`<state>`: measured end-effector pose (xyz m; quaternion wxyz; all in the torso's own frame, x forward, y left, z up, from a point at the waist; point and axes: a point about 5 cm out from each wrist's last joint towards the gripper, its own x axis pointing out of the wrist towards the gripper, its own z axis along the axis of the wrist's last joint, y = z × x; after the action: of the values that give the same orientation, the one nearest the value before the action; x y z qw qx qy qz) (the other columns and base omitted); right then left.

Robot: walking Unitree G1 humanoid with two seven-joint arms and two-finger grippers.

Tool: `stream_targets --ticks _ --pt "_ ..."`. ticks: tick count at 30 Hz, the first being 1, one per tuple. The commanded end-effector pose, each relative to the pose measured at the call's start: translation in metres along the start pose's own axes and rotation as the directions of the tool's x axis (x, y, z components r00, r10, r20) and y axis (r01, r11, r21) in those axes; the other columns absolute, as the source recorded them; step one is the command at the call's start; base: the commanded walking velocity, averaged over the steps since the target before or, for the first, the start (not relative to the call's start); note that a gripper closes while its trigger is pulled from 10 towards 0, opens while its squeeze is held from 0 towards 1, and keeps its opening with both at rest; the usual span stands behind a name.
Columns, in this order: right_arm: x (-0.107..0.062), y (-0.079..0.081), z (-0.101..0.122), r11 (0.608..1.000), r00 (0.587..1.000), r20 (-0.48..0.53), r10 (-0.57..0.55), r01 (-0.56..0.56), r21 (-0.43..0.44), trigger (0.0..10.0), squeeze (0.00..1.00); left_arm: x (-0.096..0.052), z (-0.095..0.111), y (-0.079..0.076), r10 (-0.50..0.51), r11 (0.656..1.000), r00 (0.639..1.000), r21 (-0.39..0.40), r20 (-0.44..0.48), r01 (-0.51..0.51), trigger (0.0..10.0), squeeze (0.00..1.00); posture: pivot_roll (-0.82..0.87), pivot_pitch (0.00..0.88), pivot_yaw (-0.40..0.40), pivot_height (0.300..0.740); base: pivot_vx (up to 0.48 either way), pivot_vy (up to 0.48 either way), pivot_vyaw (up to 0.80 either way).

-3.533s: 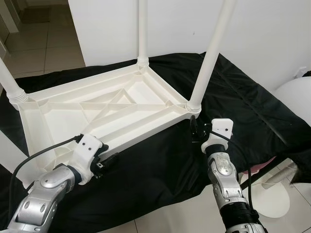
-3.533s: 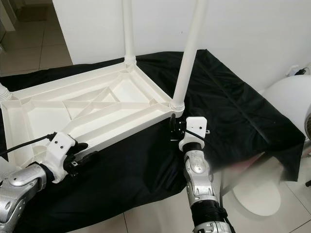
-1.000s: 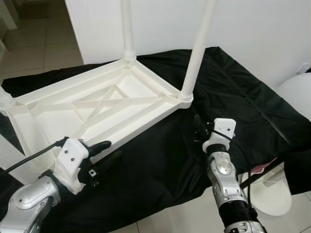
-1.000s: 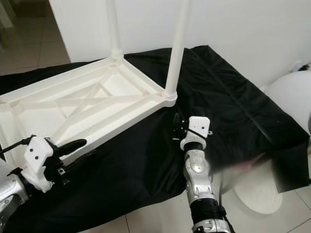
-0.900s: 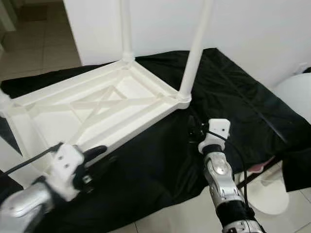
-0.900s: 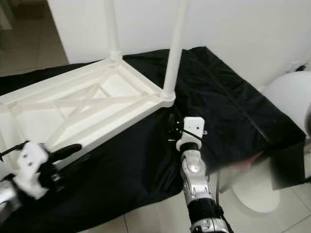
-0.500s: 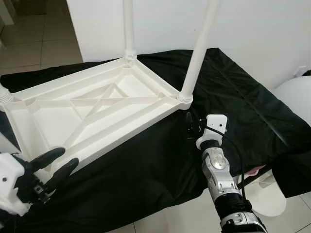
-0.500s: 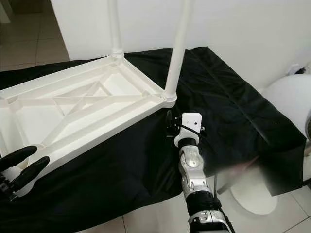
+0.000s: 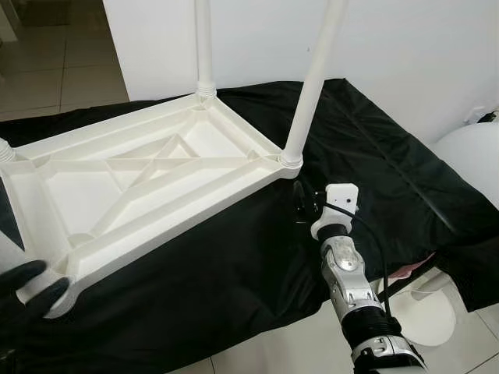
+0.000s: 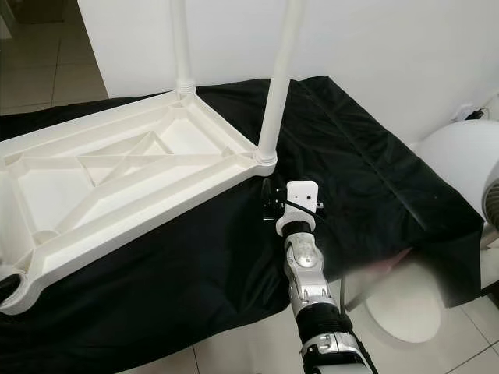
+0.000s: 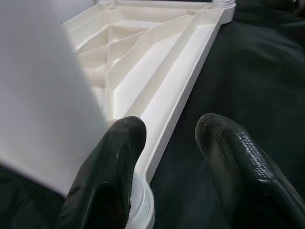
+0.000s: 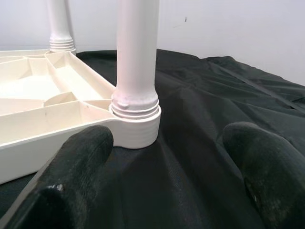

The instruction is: Building children table

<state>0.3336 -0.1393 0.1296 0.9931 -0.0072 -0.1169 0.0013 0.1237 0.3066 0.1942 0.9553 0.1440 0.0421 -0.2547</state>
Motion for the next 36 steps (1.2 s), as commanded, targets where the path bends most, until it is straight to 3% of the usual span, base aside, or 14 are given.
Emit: stream_targets --ticks 1,12,16,23,25,28,29,34,36 --pt "0.001 0.002 0.000 1.000 1.000 0.002 0.004 -0.004 0.009 10.0 0.00 -0.005 -0.001 0.004 0.013 1.000 1.000 -0.003 -0.018 -0.013 10.0 0.00 0.13 0.075 -0.032 0.740 0.000 0.000 0.00" --pt "0.001 0.004 -0.003 1.000 1.000 -0.001 0.007 -0.007 0.014 10.0 0.00 -0.028 -0.018 0.021 0.113 0.994 0.984 0.006 -0.138 -0.113 10.0 0.00 0.14 0.071 -0.037 0.740 0.000 0.000 0.00" --pt "0.001 0.005 -0.003 1.000 1.000 -0.002 0.016 -0.016 0.013 10.0 0.00 -0.044 -0.028 0.044 0.255 0.967 0.950 0.040 -0.181 -0.251 10.0 0.00 0.14 0.065 -0.047 0.740 0.000 0.000 0.00" --pt "0.001 0.005 -0.003 1.000 1.000 0.001 0.024 -0.024 0.011 10.0 0.00 -0.055 -0.030 0.060 0.332 0.943 0.922 0.086 -0.201 -0.321 10.0 0.00 0.13 0.060 -0.053 0.740 0.000 0.000 0.00" --pt "0.002 0.005 -0.003 1.000 1.000 0.002 0.026 -0.026 0.010 10.0 0.00 -0.053 -0.031 0.076 0.420 0.907 0.885 0.125 -0.202 -0.402 10.0 0.00 0.13 0.059 -0.057 0.740 0.000 0.000 0.00" --pt "0.002 0.005 -0.003 1.000 1.000 0.003 0.029 -0.029 0.008 10.0 0.00 -0.046 -0.032 0.086 0.464 0.884 0.866 0.167 -0.188 -0.437 10.0 0.00 0.13 0.054 -0.058 0.740 0.000 0.000 0.00" --pt "0.003 0.007 -0.002 0.999 0.999 0.006 0.034 -0.034 0.009 10.0 0.00 -0.027 -0.036 0.094 0.496 0.864 0.849 0.195 -0.180 -0.464 10.0 0.00 0.13 0.050 -0.059 0.740 0.000 0.000 0.00" --pt "0.004 0.008 -0.001 0.999 0.999 0.008 0.036 -0.036 0.012 10.0 0.00 -0.009 -0.040 0.102 0.534 0.839 0.829 0.224 -0.167 -0.496 10.0 0.00 0.12 0.049 -0.065 0.740 0.000 0.000 0.00" --pt "0.004 0.010 -0.001 0.999 0.999 0.007 0.041 -0.041 0.014 10.0 0.00 0.009 -0.041 0.108 0.531 0.843 0.834 0.198 -0.152 -0.501 10.0 0.00 0.12 0.049 -0.065 0.740 0.000 0.000 0.00"
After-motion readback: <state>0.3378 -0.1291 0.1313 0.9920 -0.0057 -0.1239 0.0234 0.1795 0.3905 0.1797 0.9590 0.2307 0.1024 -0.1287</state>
